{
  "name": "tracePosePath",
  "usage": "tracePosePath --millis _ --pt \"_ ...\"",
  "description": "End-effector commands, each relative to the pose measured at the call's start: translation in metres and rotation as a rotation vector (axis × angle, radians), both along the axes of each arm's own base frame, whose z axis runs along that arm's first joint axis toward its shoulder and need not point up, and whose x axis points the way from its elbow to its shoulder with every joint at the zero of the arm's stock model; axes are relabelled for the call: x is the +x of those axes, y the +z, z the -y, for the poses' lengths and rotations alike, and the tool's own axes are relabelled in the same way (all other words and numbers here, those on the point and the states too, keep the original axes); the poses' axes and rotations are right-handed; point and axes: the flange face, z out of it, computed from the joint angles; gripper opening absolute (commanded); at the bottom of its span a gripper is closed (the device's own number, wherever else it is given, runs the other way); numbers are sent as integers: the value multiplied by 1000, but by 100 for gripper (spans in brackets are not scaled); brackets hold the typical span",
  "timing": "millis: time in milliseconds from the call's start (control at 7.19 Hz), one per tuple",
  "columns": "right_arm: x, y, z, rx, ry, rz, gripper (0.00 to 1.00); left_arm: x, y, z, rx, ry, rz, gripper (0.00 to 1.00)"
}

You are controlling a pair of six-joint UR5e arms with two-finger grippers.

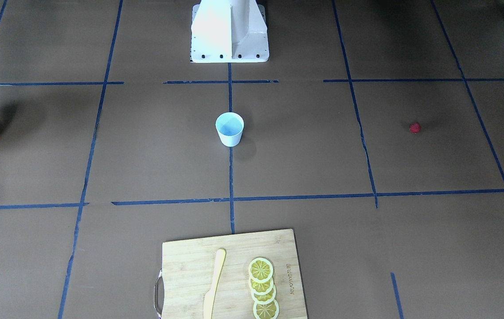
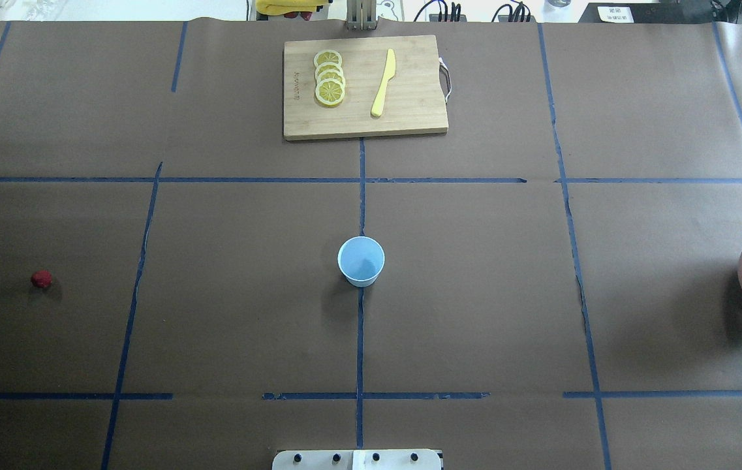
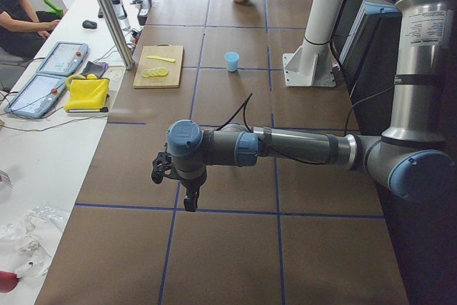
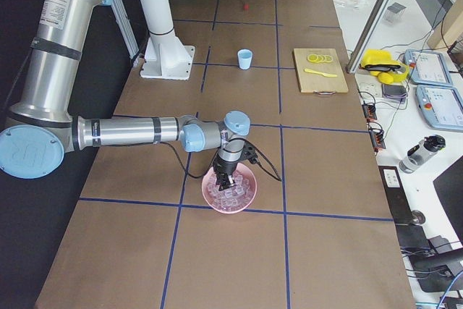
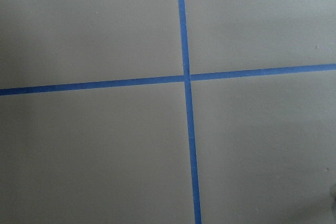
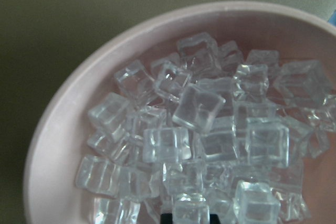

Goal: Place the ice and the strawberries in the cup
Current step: 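Grasp an ice cube from the pink bowl with the right gripper, then carry the ice cube with the right gripper over the blue cup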

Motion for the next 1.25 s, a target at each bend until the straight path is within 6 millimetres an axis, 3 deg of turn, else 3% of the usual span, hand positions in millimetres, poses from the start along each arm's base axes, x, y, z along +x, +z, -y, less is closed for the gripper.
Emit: tracePosePath --millis 0,139,417,556,695,834,973,1112 --pt "2 -8 0 13 4 8 0 1 -1 0 0 -1 -10 100" --pt "13 -35 3 27 37 26 0 1 -2 0 1 -2 -10 100" --pt "41 -142 -2 12 101 23 0 1 -3 0 3 -1 -19 100" --pt "40 -173 8 44 123 67 0 1 -2 -1 0 -3 -24 100" --pt "27 -206 29 58 133 174 0 2 -2 -1 -2 -1 -24 100" --pt "14 -248 65 42 237 227 0 1 -1 -1 -5 -3 -24 100" --pt "-16 -298 106 3 306 266 0 1 -1 -1 -6 -3 -26 100" --pt "-76 -351 133 -64 336 281 0 2 3 -6 -16 -1 -28 100"
